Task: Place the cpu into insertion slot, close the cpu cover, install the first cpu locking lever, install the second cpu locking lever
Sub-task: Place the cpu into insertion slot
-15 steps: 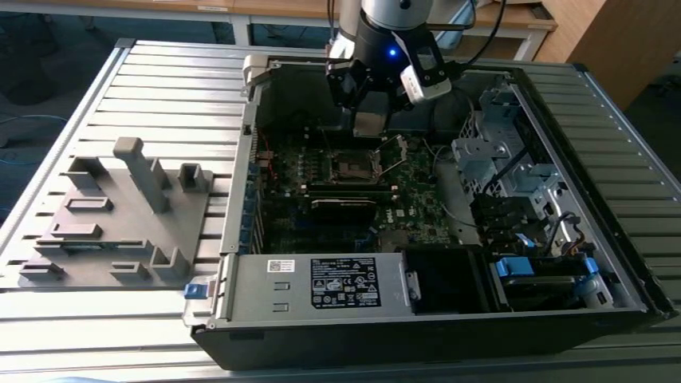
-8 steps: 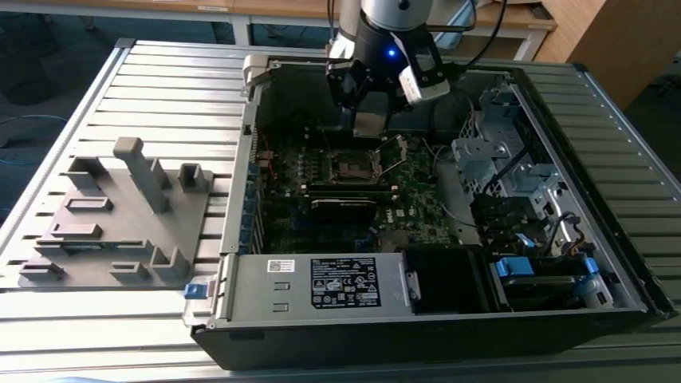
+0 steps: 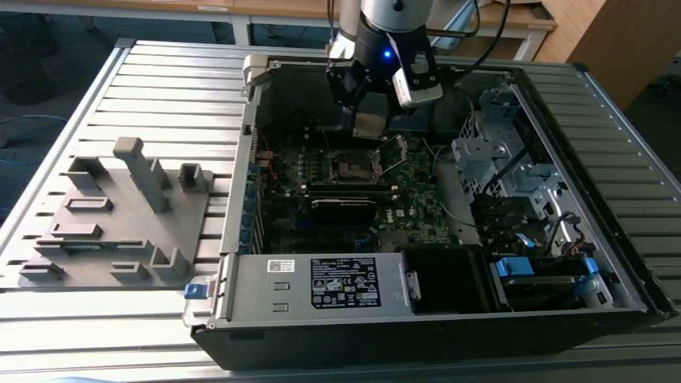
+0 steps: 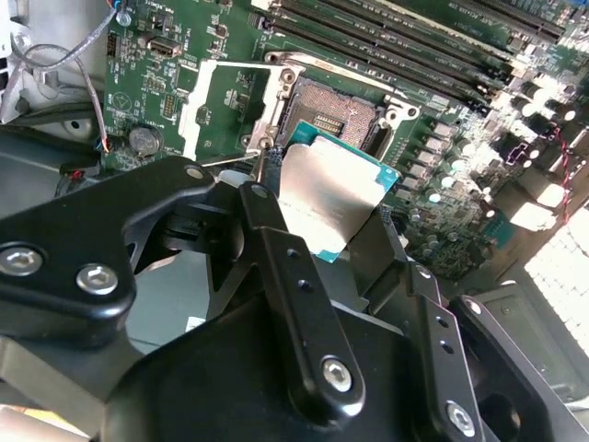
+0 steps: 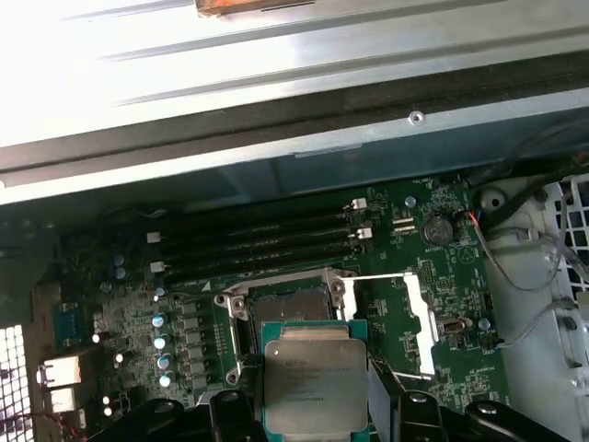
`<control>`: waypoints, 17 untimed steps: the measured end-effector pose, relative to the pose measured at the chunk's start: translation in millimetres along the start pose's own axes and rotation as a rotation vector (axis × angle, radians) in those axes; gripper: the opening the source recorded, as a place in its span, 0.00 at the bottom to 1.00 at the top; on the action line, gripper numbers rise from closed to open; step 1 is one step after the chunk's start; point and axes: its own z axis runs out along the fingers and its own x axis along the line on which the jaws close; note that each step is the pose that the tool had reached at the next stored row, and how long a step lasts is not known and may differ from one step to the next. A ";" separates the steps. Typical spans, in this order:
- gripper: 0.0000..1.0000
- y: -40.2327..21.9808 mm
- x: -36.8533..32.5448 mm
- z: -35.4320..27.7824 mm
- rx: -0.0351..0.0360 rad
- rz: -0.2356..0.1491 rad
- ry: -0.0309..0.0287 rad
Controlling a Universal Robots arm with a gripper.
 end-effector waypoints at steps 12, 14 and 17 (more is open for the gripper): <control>0.54 -0.1 0.0 0.8 -0.0012 0.067 -0.0061; 0.54 -0.1 0.0 0.8 -0.0015 0.084 -0.0076; 0.54 -0.1 0.0 1.0 -0.0016 0.100 -0.0090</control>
